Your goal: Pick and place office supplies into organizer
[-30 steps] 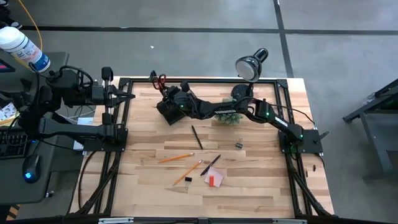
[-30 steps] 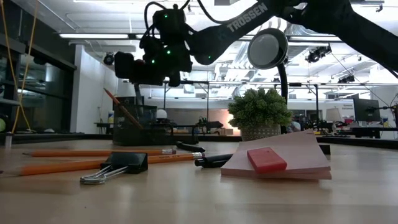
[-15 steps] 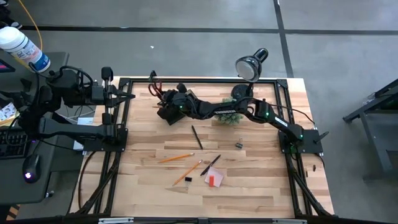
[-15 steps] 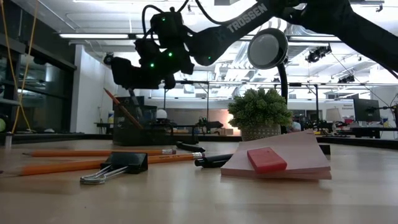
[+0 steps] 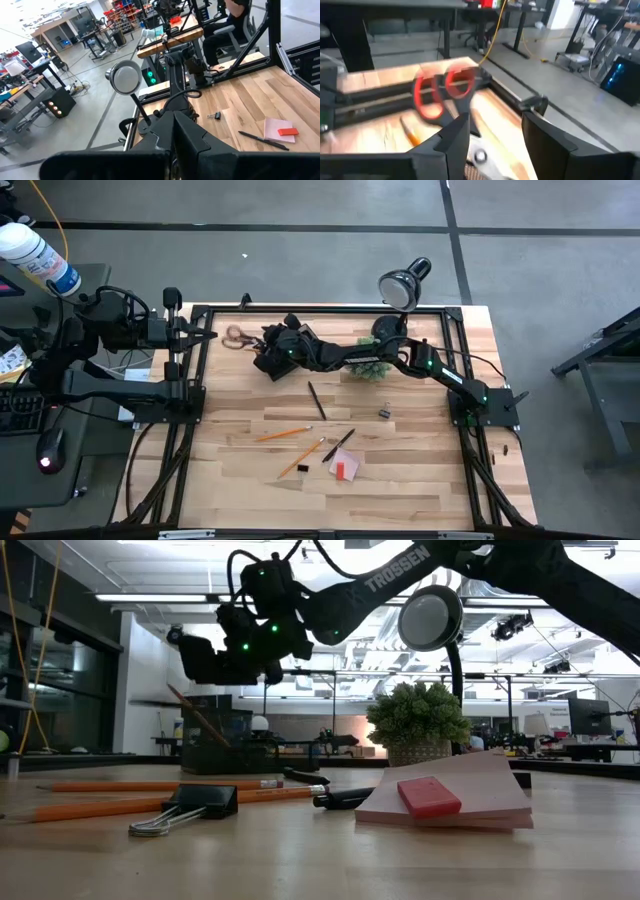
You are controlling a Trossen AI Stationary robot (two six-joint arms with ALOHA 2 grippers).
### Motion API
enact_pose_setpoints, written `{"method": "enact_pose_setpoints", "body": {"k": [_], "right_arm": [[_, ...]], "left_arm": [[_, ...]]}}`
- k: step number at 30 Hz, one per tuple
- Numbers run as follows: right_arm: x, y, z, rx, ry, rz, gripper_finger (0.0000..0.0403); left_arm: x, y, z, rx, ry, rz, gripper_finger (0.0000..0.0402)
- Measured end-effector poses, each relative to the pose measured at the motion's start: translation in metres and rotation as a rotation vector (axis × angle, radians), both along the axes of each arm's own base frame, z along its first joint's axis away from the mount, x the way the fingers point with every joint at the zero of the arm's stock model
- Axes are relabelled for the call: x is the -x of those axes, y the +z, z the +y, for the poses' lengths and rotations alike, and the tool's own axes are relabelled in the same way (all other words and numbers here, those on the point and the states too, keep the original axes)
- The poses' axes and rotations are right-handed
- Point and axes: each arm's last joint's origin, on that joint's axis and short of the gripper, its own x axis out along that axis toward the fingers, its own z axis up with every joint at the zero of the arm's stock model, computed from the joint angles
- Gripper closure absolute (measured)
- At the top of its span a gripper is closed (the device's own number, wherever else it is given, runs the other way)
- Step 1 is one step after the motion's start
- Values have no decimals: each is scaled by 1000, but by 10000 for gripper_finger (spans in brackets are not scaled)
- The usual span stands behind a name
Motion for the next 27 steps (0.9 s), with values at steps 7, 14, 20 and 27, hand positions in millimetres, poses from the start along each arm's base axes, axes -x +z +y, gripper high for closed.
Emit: {"method": "enact_pose_setpoints", "body": {"k": [7,14,20,27], "right_arm": [[0,-2,0,-18,-3,11,244],[0,0,1,-44,10,-8,251],[-5,38,18,-45,106,-17,246],[7,115,61,-64,183,119,254]], "left_arm": [[0,0,0,1,0,0,401],[0,0,0,1,0,1,401],[2,-6,1,10,40,61,401],[5,-15,5,19,217,162,401]]}}
